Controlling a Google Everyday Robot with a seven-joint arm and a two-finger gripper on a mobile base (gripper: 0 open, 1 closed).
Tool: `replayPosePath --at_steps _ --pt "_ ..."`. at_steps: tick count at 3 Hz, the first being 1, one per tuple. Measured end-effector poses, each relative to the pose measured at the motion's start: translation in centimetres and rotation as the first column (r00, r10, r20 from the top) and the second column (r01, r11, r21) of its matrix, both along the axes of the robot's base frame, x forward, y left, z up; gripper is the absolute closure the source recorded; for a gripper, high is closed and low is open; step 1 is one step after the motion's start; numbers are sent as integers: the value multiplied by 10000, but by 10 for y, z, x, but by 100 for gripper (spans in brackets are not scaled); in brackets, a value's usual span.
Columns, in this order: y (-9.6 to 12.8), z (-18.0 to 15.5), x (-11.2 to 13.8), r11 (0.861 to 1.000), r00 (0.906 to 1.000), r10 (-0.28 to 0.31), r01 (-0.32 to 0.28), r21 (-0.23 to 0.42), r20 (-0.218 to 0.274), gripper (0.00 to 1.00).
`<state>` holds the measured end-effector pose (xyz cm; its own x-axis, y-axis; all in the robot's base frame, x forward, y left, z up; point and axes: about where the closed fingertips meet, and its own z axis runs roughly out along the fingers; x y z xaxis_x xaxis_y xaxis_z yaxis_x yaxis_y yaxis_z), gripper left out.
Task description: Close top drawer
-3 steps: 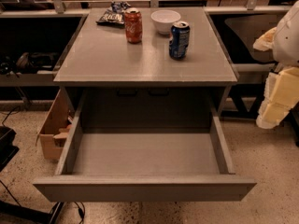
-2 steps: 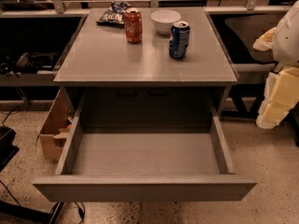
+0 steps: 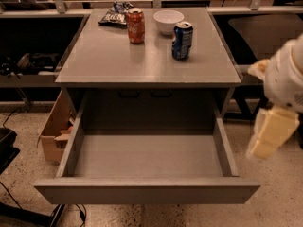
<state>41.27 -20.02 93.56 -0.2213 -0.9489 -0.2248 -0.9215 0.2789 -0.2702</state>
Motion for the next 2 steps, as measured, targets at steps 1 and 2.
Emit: replayPosePath --at_steps 1,2 --pt "3 -27 -32 9987 9966 -505 504 32 653 18" --pt "8 -66 -67 9948 9920 -968 990 -232 811 41"
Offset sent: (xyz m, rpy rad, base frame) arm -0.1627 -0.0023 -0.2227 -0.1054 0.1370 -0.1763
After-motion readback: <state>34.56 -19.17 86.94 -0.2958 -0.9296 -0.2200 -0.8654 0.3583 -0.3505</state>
